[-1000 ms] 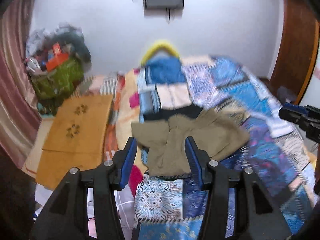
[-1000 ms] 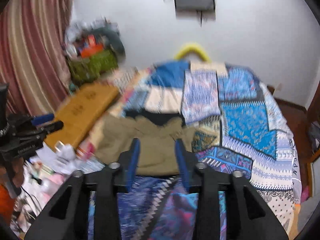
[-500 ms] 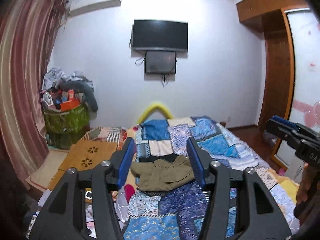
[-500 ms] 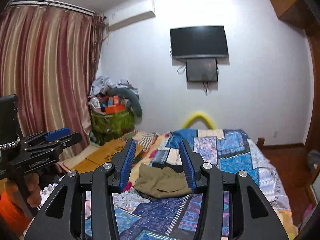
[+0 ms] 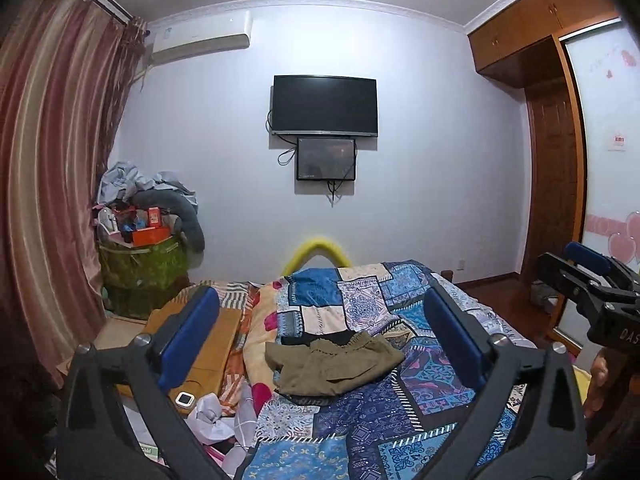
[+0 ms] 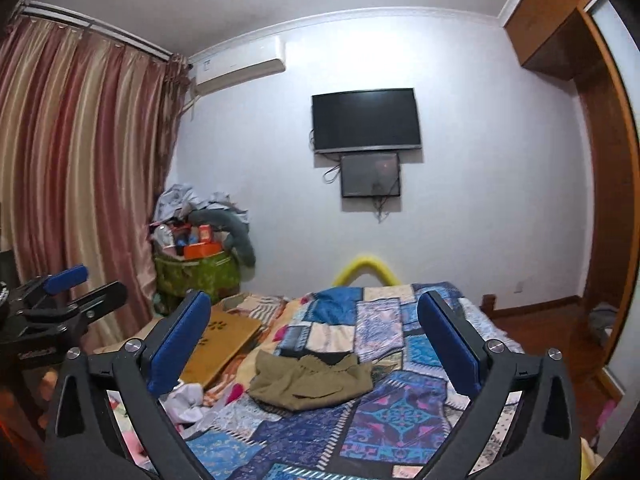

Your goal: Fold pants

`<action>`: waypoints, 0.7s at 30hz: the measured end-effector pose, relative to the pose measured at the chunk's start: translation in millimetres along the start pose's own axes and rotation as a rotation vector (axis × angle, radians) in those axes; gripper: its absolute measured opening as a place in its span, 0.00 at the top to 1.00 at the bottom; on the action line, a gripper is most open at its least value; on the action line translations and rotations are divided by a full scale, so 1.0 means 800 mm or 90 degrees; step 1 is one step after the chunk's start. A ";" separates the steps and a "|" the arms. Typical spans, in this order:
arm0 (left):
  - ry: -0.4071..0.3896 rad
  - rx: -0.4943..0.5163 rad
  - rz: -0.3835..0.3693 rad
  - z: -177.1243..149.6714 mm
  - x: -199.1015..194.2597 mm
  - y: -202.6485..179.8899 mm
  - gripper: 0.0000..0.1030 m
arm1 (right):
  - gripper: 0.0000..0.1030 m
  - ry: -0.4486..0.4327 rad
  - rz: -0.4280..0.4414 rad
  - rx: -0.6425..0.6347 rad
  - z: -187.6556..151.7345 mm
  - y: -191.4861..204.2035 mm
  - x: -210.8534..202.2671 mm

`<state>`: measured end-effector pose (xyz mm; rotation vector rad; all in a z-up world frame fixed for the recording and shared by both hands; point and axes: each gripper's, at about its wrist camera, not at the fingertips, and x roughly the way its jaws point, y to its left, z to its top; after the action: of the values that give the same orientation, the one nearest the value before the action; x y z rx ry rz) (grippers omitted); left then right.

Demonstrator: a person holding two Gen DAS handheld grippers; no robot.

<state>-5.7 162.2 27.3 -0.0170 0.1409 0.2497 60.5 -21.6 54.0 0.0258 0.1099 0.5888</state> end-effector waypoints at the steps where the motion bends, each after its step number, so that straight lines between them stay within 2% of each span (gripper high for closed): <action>1: 0.001 -0.001 -0.004 -0.001 0.000 0.000 0.00 | 0.00 0.001 0.000 0.002 0.000 0.000 0.001; 21: -0.001 0.004 -0.001 -0.005 0.000 -0.005 0.00 | 0.00 0.014 0.008 0.004 -0.011 0.000 -0.012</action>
<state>-5.0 158.6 23.1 -0.0107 0.1401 0.2473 51.3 -26.8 46.3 0.0262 0.1323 0.6015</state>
